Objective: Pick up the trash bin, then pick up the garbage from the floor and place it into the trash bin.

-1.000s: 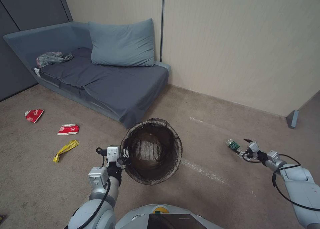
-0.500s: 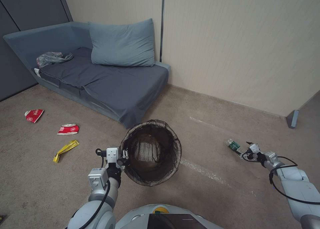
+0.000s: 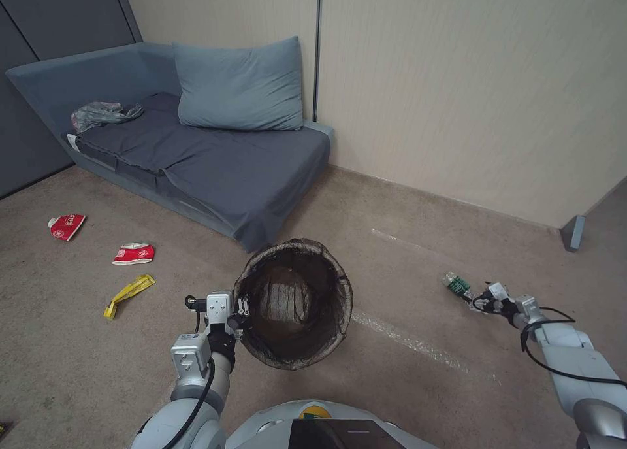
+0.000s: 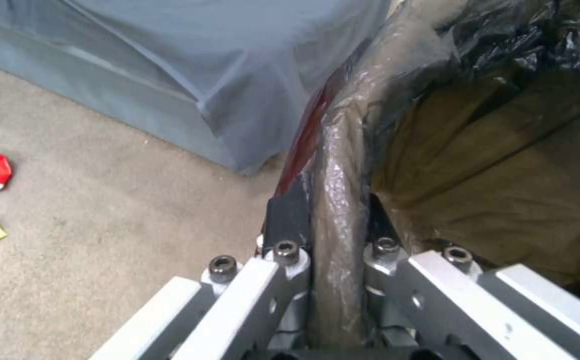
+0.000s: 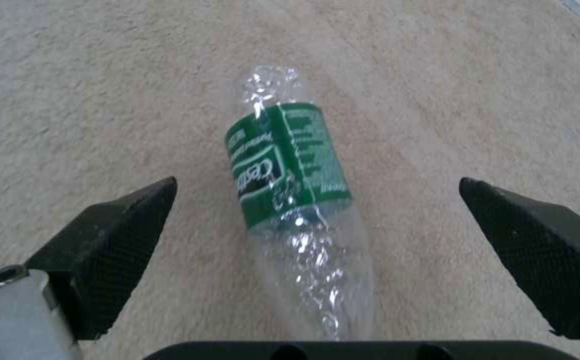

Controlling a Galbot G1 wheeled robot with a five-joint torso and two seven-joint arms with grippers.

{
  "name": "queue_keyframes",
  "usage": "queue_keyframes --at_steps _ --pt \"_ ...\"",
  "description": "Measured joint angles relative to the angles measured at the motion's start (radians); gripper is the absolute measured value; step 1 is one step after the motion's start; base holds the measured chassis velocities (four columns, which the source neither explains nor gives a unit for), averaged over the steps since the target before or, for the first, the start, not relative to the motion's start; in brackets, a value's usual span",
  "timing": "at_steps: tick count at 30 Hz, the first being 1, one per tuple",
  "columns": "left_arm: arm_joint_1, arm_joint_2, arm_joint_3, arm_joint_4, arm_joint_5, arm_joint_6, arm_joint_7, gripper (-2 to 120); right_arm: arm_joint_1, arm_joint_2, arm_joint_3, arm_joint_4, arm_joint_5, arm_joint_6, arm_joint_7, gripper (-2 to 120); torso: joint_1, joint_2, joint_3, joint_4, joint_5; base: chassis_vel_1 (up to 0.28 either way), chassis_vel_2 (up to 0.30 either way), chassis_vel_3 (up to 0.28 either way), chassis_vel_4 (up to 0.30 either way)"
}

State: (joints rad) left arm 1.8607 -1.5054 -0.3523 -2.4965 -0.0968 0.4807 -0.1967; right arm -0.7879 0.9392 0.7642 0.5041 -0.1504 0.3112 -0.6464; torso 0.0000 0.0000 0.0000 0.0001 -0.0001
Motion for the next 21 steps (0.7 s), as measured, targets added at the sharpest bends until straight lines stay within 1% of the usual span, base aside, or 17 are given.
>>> queue_keyframes --at_steps 9,13,14,16,17,18,21 --pt "0.008 -0.001 -0.002 -0.003 0.005 0.0 0.0 3 0.063 0.024 -0.01 -0.067 0.006 -0.042 0.012 100 0.0 0.0 0.0 0.0 0.0 0.0 0.0 0.0 0.0" --pt "0.014 -0.003 -0.003 -0.003 0.01 -0.003 -0.001 3 0.074 0.042 -0.017 -0.084 0.046 -0.099 0.021 99 0.0 0.0 0.0 0.0 0.0 0.0 0.0 0.0 0.0" --pt "0.014 -0.003 -0.003 -0.003 0.01 -0.003 -0.001 3 0.074 0.042 -0.017 -0.084 0.046 -0.099 0.021 99 0.0 0.0 0.0 0.0 0.0 0.0 0.0 0.0 0.0" --pt "0.016 -0.003 -0.003 -0.004 0.011 -0.005 -0.002 3 0.075 0.053 -0.018 -0.1 0.044 -0.125 0.038 96 0.0 0.0 0.0 0.0 0.0001 0.0 0.0 0.0 0.0" --pt "0.017 -0.003 -0.004 -0.004 0.012 -0.006 -0.002 3 0.076 0.056 -0.018 -0.106 0.045 -0.135 0.049 92 0.0 0.0 0.0 0.0 0.0002 0.0 0.0 0.0 0.0" --pt "0.017 -0.003 -0.004 -0.004 0.012 -0.006 -0.002 3 0.076 0.056 -0.018 -0.106 0.045 -0.135 0.049 92 0.0 0.0 0.0 0.0 0.0002 0.0 0.0 0.0 0.0" --pt "0.018 -0.003 -0.005 -0.004 0.012 -0.008 -0.004 3 0.078 0.07 -0.017 -0.12 0.053 -0.189 0.102 79 0.0 0.0 0.0 -0.0004 0.0001 0.0 0.0 0.0 0.0"
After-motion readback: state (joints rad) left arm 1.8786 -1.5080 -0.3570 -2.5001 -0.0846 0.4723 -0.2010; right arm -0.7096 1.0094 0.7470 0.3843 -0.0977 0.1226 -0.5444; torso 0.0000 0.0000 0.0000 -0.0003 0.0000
